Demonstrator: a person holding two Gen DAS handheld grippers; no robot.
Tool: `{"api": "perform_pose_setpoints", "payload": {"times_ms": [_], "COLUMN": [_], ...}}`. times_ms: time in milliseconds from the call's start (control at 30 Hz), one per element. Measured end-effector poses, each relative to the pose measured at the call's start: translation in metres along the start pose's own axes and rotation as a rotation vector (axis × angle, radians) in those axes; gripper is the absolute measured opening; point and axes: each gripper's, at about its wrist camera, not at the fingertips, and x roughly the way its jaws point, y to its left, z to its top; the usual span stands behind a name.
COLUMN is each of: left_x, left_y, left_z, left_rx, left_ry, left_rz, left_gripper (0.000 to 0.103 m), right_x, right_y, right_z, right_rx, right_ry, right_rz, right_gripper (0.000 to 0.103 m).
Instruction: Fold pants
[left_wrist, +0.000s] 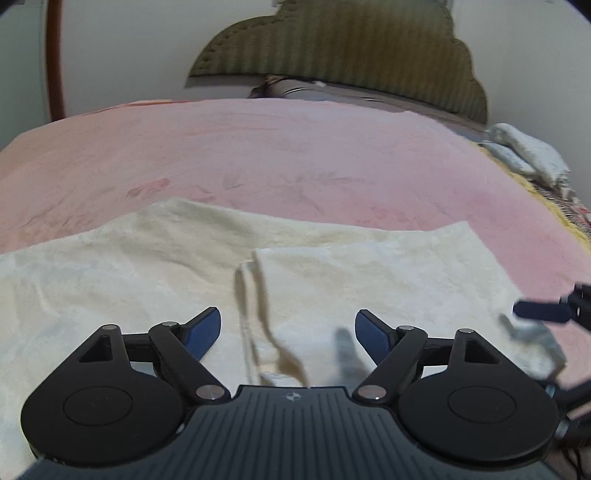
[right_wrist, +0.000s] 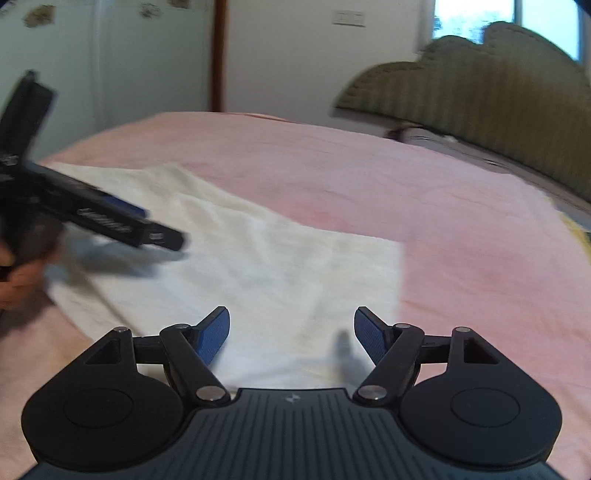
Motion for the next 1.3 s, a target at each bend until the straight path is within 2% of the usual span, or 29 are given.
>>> {"api": "perform_pose_setpoints", "payload": {"times_ms": [67, 100, 167, 200, 333, 400, 667, 967, 1133, 1300], "left_x": [0.003, 0.002, 0.002, 0.002, 0.004, 0.004, 0.003, 0.003, 0.003, 0.001], "left_y": [0.001, 0.000, -0.003, -0.005, -0.011, -0.013, -0.015, -0.013, -0.011, -0.010], "left_z": [-0.002, -0.003, -0.005, -0.007, -0.014, -0.018, -0.029, -0.030, -0.030, -0.028], "left_rx": [0.002, 0.014, 0.036, 0.046, 0.073, 0.077, 0.085, 0.069, 0.062, 0.064], "left_ry": [0.011, 0.005, -0.003, -0.007, -0.032, -0.048, -0.100, -0.105, -0.105, -0.097], "left_rz": [0.028, 0.033, 0.053, 0.063, 0.090, 0.103, 0.129, 0.122, 0.115, 0.117], "left_gripper": [0.083, 0.085, 0.091, 0.095, 0.100, 0.102, 0.103, 0.103, 0.103, 0.103], "right_x": [0.017, 0.022, 0.022, 0.021, 0.017, 0.019, 0.022, 0.024, 0.026, 0.027], "right_y": [0.012, 0.015, 0.011, 0.008, 0.004, 0.004, 0.001, 0.003, 0.010, 0.008], "right_z": [-0.005, -0.009, -0.015, -0.018, -0.025, -0.024, -0.023, -0.023, -0.023, -0.023], "right_rx": [-0.033, -0.036, 0.016, 0.042, 0.057, 0.061, 0.093, 0.120, 0.138, 0.154], "right_ry": [0.044, 0.043, 0.014, 0.004, -0.024, -0.017, -0.009, -0.013, -0.029, -0.026], "right_rz": [0.001, -0.013, -0.027, -0.028, -0.026, -0.053, -0.057, -0.069, -0.116, -0.110], "right_gripper": [0.076, 0.080, 0.088, 0.089, 0.092, 0.102, 0.103, 0.103, 0.103, 0.103]}}
